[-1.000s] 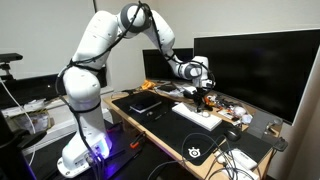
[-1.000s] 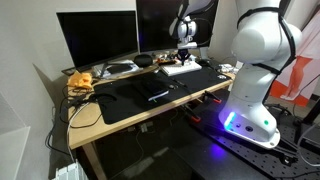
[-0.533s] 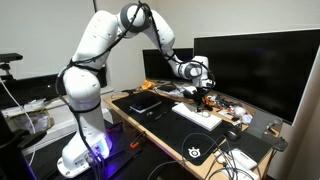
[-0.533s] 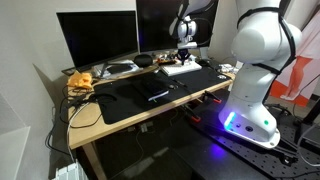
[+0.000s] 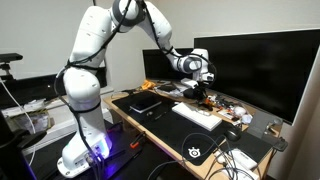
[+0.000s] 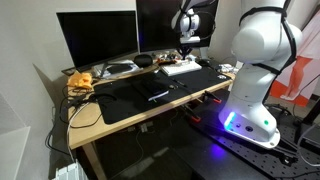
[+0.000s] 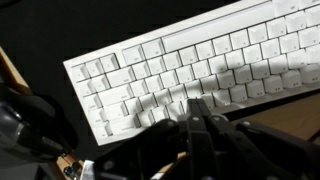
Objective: Press two keys on the keyboard
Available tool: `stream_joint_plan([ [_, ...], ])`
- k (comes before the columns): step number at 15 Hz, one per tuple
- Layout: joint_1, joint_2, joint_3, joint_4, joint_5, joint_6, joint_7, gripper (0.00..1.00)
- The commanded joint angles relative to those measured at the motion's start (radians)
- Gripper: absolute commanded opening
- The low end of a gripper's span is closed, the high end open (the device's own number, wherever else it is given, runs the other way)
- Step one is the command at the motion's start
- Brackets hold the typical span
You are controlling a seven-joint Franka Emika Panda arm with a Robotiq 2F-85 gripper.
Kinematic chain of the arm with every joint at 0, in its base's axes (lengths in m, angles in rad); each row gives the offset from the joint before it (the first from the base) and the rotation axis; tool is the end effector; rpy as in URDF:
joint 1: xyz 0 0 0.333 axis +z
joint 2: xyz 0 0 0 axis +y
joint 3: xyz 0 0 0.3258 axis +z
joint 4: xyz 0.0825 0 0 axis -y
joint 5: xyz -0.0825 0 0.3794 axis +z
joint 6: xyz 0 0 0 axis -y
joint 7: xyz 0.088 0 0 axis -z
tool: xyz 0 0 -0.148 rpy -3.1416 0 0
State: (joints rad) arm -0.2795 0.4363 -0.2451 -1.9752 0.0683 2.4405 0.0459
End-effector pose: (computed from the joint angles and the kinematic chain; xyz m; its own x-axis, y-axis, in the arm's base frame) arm 0.5395 -0.3066 0.2279 0.8266 -0.5609 0.0470 -0.5628 -0.8248 0.0544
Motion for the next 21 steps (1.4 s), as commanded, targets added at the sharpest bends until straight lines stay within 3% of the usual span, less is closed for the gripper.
stream_joint_plan([
  [1, -0.008, -0.142, -0.004, -0.115, -0.026, -0.024, -0.06, 0.0],
  [9, -0.005, -0.279, -0.018, -0.218, -0.057, -0.053, -0.103, 0.0],
  [10, -0.005, -0.288, -0.018, -0.222, -0.057, -0.065, -0.1, 0.26],
  [11, -0.005, -0.295, -0.018, -0.225, -0.054, -0.074, -0.1, 0.27],
  [12, -0.003, -0.242, -0.014, -0.187, -0.045, -0.044, -0.087, 0.07],
  [15, -0.003, -0.257, -0.014, -0.194, -0.045, -0.056, -0.087, 0.27],
  [21, -0.003, -0.258, -0.014, -0.196, -0.045, -0.057, -0.087, 0.27],
])
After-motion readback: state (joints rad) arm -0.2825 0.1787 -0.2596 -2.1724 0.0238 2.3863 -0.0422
